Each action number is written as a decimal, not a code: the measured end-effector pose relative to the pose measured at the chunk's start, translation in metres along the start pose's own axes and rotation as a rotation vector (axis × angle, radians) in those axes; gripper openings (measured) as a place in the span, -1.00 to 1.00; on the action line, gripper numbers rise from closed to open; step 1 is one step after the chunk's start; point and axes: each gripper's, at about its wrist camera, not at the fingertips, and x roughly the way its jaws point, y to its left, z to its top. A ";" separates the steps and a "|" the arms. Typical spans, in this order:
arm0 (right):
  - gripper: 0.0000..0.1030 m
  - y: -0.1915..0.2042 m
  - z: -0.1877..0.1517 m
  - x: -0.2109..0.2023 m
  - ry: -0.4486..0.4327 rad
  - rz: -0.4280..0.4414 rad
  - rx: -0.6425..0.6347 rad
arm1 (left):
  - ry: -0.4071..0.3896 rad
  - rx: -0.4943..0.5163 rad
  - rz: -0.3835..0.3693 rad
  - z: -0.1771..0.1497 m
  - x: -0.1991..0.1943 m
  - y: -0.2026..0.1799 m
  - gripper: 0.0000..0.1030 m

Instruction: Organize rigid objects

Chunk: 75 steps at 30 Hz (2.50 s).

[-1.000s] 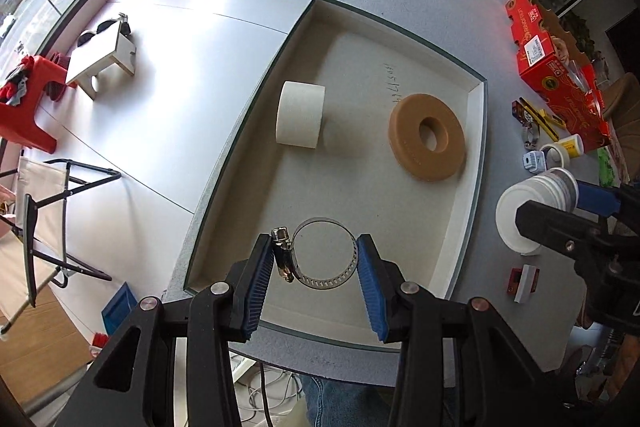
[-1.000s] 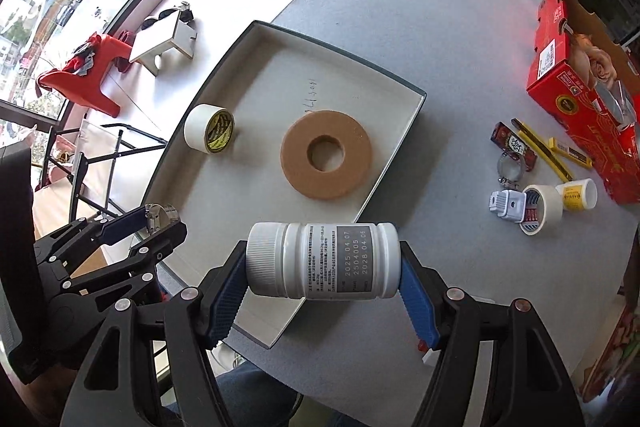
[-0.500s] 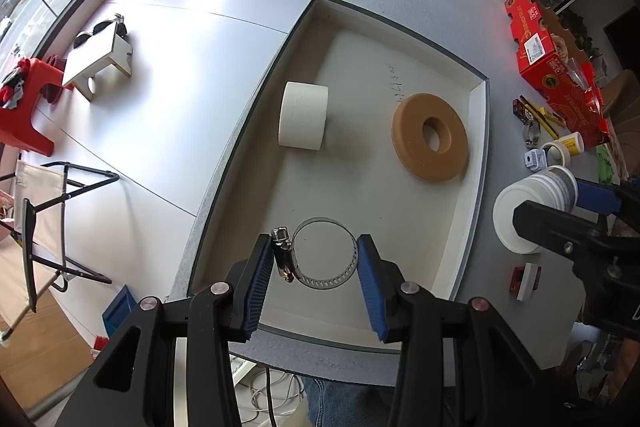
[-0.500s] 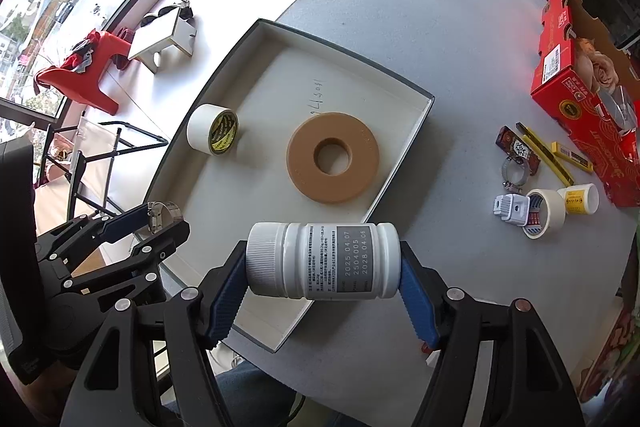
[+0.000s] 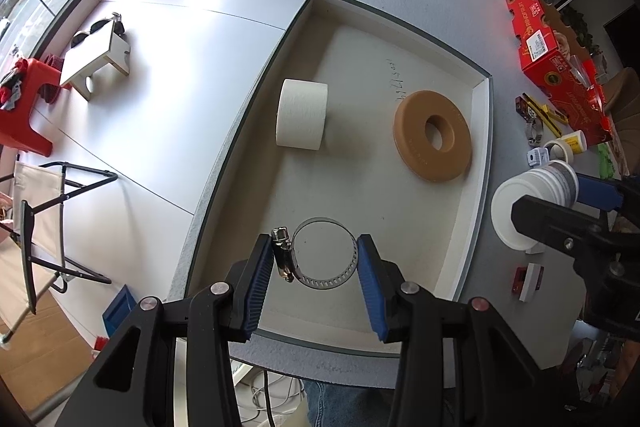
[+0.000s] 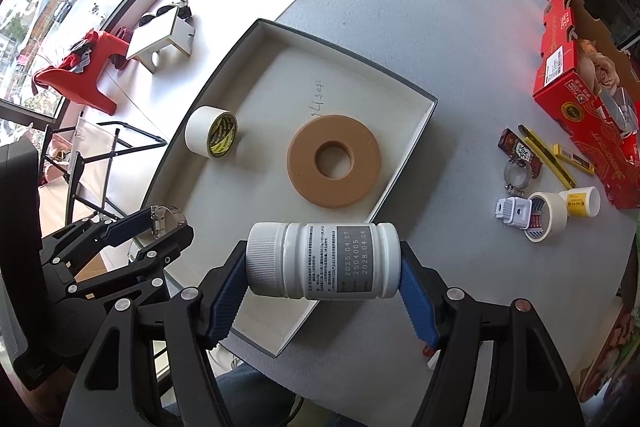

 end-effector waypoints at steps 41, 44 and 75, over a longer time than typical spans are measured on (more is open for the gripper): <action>0.98 -0.065 0.031 0.034 0.027 0.043 0.214 | 0.132 0.029 0.031 0.018 0.056 -0.021 0.99; 0.98 -0.087 -0.002 0.036 0.061 0.030 0.272 | 0.157 0.055 0.022 0.012 0.057 -0.026 0.99; 0.98 -0.263 -0.258 0.021 0.156 -0.066 0.768 | 0.266 0.365 0.083 -0.039 0.131 -0.327 0.99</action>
